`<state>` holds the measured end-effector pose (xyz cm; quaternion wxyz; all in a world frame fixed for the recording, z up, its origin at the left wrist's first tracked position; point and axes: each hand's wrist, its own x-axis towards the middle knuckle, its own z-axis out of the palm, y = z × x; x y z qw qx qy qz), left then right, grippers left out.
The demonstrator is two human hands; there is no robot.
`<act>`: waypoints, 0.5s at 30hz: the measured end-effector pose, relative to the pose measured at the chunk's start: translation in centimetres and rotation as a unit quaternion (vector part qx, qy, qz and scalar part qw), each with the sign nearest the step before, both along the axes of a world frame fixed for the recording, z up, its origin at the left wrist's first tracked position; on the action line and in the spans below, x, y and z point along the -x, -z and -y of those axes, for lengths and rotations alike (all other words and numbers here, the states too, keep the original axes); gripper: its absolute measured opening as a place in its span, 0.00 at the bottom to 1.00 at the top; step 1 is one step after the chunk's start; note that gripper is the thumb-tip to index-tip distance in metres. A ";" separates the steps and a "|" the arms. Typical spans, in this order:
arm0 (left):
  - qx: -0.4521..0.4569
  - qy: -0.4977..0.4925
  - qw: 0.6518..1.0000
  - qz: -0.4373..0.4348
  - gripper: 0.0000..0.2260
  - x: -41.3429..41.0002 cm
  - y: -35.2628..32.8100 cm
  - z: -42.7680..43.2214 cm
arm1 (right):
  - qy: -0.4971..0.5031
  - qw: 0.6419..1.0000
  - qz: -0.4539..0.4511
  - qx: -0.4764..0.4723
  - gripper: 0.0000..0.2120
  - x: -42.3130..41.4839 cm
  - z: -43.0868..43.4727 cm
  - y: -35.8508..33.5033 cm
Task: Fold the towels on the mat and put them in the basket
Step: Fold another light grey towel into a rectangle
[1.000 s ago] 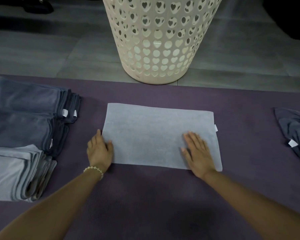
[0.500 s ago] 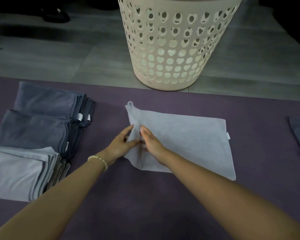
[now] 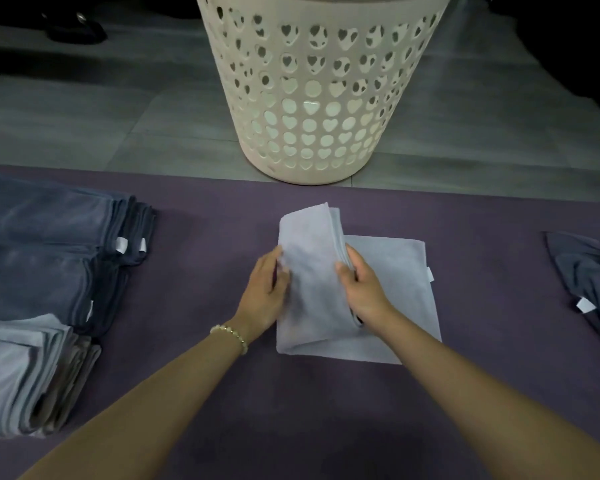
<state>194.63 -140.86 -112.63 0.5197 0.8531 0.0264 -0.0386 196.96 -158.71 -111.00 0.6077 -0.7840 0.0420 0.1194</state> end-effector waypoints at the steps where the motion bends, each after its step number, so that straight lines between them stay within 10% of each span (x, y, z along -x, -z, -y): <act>1: -0.083 0.058 0.995 0.021 0.22 -0.3 0.6 1.0 | 0.004 1.000 0.015 0.011 0.19 0.4 1.6 0.2; 6: -0.344 0.165 0.924 0.017 0.33 -0.5 3.5 5.4 | 0.057 0.995 -0.060 0.060 0.21 1.9 7.2 2.6; 15: -0.319 0.072 0.943 0.067 0.32 -2.3 3.3 7.0 | 0.138 0.985 0.033 0.095 0.05 -0.3 6.8 3.4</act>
